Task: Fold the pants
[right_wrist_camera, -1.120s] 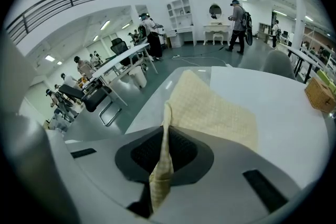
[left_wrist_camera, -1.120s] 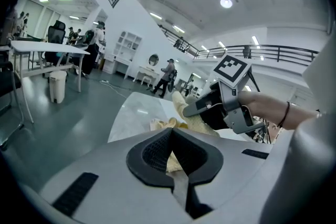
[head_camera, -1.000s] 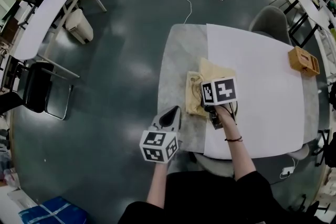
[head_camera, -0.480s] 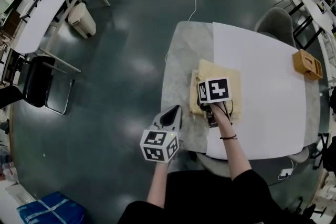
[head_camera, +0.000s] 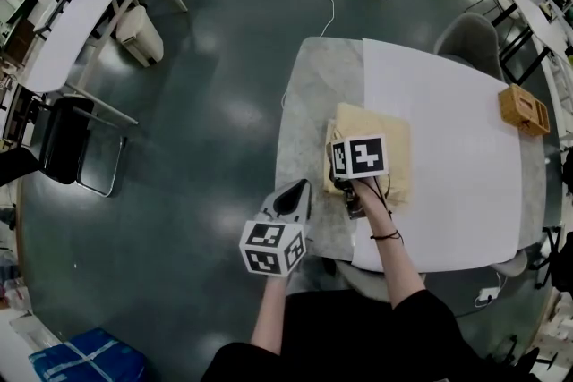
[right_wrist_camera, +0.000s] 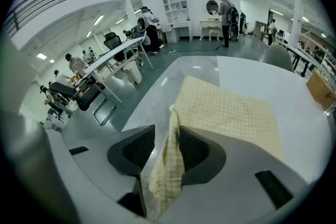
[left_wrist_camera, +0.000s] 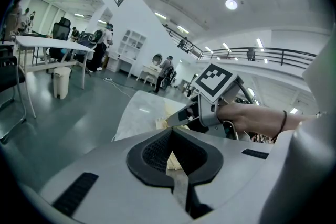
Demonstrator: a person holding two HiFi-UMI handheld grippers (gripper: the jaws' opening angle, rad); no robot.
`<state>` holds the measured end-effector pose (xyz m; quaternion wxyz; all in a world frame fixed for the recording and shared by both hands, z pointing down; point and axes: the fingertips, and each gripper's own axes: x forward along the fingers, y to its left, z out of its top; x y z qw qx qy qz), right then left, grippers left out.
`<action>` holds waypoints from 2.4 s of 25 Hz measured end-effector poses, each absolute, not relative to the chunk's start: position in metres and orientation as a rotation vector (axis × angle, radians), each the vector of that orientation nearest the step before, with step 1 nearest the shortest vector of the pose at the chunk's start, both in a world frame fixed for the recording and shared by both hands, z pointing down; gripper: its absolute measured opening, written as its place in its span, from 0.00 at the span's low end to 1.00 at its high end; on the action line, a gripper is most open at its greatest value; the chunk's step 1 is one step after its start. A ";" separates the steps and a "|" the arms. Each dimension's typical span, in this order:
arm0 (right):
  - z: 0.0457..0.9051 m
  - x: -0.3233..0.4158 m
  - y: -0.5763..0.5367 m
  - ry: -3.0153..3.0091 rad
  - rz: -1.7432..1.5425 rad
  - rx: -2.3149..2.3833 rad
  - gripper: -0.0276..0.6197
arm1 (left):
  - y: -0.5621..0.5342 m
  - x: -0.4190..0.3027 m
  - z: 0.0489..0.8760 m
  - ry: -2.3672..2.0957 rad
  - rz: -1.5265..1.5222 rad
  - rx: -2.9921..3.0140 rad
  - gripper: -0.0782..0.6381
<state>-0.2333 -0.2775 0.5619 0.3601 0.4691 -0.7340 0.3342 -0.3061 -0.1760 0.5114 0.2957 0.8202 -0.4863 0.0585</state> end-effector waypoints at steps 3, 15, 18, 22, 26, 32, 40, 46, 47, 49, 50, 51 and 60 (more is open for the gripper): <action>0.558 -0.243 -0.277 -1.916 0.855 1.230 0.29 | -0.175 -0.309 0.510 -1.293 0.151 2.184 0.13; 0.522 -0.244 -0.276 -2.105 0.905 1.276 0.31 | -0.173 -0.305 0.497 -1.310 0.133 2.207 0.13; 0.513 -0.237 -0.270 -2.152 0.903 1.263 0.24 | -0.172 -0.301 0.490 -1.319 0.128 2.220 0.13; 0.500 -0.225 -0.264 -2.222 0.898 1.238 0.10 | -0.170 -0.294 0.479 -1.333 0.127 2.244 0.13; 0.487 -0.207 -0.254 -2.287 0.860 1.221 0.07 | -0.169 -0.286 0.466 -1.356 0.120 2.271 0.13; 0.460 -0.180 -0.238 -2.442 0.809 1.191 0.07 | -0.165 -0.270 0.445 -1.386 0.125 2.323 0.13; 0.420 -0.134 -0.205 -2.677 0.785 1.209 0.07 | -0.152 -0.252 0.411 -1.451 0.119 2.407 0.13; 0.394 -0.101 -0.177 -2.795 0.670 1.228 0.07 | -0.139 -0.243 0.391 -1.519 0.086 2.451 0.13; 0.390 -0.096 -0.173 -2.808 0.659 1.235 0.06 | -0.137 -0.240 0.387 -1.529 0.082 2.462 0.13; 0.382 -0.086 -0.166 -2.832 0.634 1.253 0.06 | -0.132 -0.236 0.380 -1.546 0.079 2.485 0.13; 0.379 -0.081 -0.163 -2.843 0.621 1.263 0.06 | -0.130 -0.235 0.376 -1.555 0.079 2.495 0.13; 0.376 -0.077 -0.160 -2.853 0.609 1.274 0.06 | -0.128 -0.234 0.374 -1.565 0.078 2.504 0.13; 0.353 -0.037 -0.138 -2.902 0.540 1.372 0.06 | -0.108 -0.224 0.355 -1.625 0.055 2.540 0.13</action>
